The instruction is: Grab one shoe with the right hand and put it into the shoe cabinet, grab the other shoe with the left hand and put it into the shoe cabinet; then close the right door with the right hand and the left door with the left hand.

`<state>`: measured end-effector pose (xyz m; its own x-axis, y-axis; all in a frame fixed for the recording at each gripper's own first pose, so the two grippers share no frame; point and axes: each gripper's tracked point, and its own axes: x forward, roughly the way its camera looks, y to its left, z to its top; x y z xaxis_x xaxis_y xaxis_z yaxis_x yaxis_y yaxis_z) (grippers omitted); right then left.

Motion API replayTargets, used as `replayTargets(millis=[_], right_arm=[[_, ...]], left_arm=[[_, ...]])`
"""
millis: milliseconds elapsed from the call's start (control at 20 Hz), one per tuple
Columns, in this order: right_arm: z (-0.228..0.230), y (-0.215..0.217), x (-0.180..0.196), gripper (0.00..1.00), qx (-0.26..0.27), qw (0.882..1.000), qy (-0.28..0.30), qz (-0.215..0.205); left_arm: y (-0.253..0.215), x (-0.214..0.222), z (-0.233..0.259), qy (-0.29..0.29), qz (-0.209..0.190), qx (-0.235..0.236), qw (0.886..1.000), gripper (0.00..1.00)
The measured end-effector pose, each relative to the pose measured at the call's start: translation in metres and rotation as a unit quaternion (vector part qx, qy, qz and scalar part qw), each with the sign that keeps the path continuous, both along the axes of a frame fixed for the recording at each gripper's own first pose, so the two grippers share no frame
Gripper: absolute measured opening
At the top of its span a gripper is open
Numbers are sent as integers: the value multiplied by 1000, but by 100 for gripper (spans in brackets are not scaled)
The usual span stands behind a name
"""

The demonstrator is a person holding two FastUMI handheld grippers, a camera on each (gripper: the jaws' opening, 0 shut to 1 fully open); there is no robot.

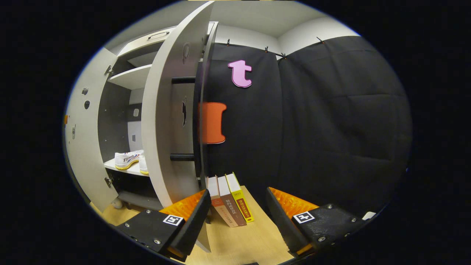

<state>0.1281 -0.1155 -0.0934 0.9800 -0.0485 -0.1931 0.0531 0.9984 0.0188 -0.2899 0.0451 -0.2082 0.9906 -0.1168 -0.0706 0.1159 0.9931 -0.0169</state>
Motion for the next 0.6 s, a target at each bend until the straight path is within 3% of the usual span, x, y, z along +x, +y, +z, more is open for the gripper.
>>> replayTargets(millis=[250, 600], right_arm=[[-3, 10, 1, 90, 15, 1000, 5, 27], [-5, 45, 2, 88, 36, 998, 8, 50]], left_arm=[[12, -10, 7, -5, 13, 0, 1000, 97], [3, -16, 19, -18, -1, 0, 1000, 97]])
